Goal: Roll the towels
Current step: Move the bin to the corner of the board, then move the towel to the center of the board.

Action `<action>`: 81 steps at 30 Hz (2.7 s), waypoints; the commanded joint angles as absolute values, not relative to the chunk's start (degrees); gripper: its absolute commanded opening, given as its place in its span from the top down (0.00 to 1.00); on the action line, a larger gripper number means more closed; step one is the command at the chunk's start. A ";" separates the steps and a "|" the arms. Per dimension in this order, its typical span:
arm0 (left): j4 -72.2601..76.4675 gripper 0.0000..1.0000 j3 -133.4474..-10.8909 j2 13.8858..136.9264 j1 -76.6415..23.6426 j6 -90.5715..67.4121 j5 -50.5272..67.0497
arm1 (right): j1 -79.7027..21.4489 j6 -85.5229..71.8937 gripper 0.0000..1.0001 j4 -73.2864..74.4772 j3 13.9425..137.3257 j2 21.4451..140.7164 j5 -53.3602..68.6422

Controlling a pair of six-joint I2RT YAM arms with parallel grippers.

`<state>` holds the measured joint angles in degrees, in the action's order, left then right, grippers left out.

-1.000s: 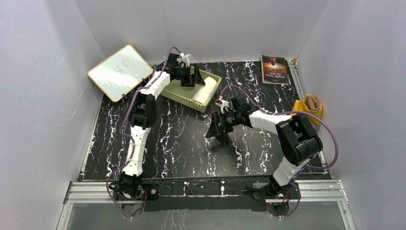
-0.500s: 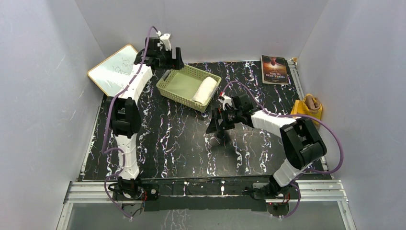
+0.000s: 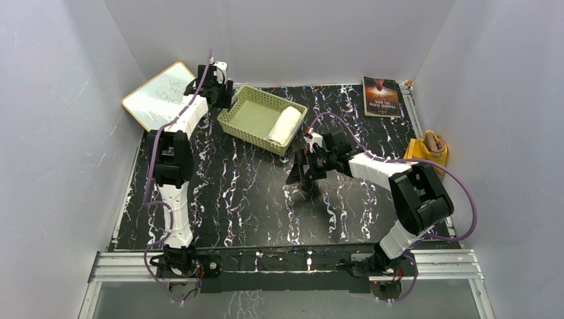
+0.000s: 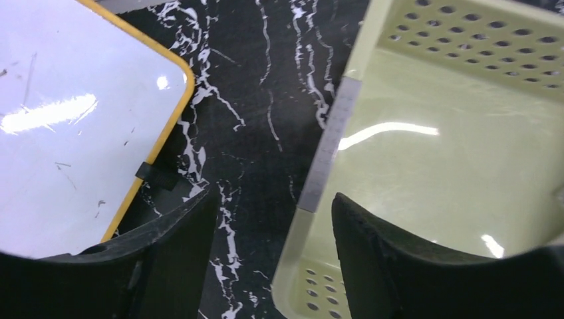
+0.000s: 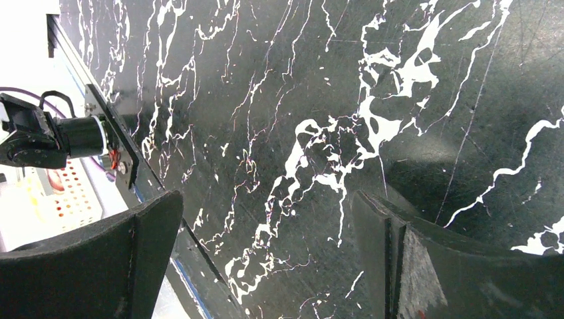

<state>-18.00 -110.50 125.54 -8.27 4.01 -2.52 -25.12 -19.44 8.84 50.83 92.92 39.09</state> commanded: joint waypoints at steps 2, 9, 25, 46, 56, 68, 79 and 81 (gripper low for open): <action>-14.88 0.36 -109.54 126.85 -8.07 7.00 -3.91 | -25.48 -19.33 0.02 6.80 50.43 90.58 39.21; -15.31 0.41 -109.62 130.91 -7.66 7.80 3.27 | -25.57 -19.23 0.02 6.82 50.61 90.91 39.36; -14.33 1.00 -107.70 130.56 -3.43 -5.81 2.98 | -23.26 -25.80 0.02 2.36 52.99 81.76 -6.10; -12.96 0.02 -103.70 122.11 -2.12 -13.05 5.01 | 3.06 -18.29 0.02 22.47 70.81 94.12 -36.24; -21.03 0.02 -110.49 114.86 -1.85 -20.46 9.44 | 9.53 -24.32 0.02 24.62 73.71 108.81 -40.79; -20.69 0.02 -105.80 112.21 -0.59 -20.96 15.96 | 12.90 -31.89 0.08 24.79 73.02 119.98 -39.21; -20.15 0.02 -96.11 102.46 0.91 -20.19 21.18 | 14.06 -36.46 0.77 20.47 60.50 109.38 -25.16; -19.15 0.02 -94.22 100.95 1.01 -20.51 21.91 | 14.06 -36.39 1.00 20.37 57.90 106.09 -22.72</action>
